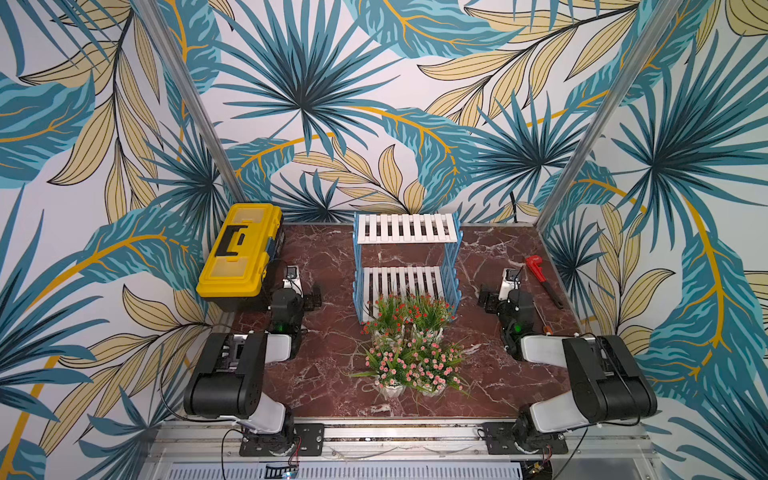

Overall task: Place the baby's breath potted plants on the rack by color
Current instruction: Pick up the baby's breath potted plant from the center of the board.

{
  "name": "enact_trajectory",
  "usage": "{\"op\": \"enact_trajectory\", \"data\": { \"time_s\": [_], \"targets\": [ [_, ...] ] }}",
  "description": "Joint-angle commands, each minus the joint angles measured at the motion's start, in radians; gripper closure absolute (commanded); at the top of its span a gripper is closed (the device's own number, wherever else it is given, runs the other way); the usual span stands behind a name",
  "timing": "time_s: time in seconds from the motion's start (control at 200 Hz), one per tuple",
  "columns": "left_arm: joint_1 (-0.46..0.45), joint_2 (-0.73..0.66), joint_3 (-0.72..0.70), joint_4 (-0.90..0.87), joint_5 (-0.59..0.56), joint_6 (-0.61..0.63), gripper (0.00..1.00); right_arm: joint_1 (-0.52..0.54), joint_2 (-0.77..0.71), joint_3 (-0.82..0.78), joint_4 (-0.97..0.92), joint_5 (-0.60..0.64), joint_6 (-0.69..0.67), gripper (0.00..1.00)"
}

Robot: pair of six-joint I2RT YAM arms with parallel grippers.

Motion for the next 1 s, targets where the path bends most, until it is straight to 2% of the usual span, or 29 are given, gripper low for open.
{"op": "enact_trajectory", "data": {
  "time_s": [0.0,0.866,0.992],
  "targets": [
    [0.008,0.001,-0.006,0.022,0.008,0.01,0.01,-0.004,-0.008,0.008,-0.005,-0.01,-0.011,0.0],
    [0.014,0.001,-0.003,0.02,0.02,0.007,0.01,-0.003,-0.008,0.008,-0.005,-0.008,-0.01,0.01],
    [0.014,-0.01,0.006,0.02,-0.057,-0.023,0.01,-0.004,-0.018,0.0,0.023,0.036,-0.005,0.0]
  ]
}}
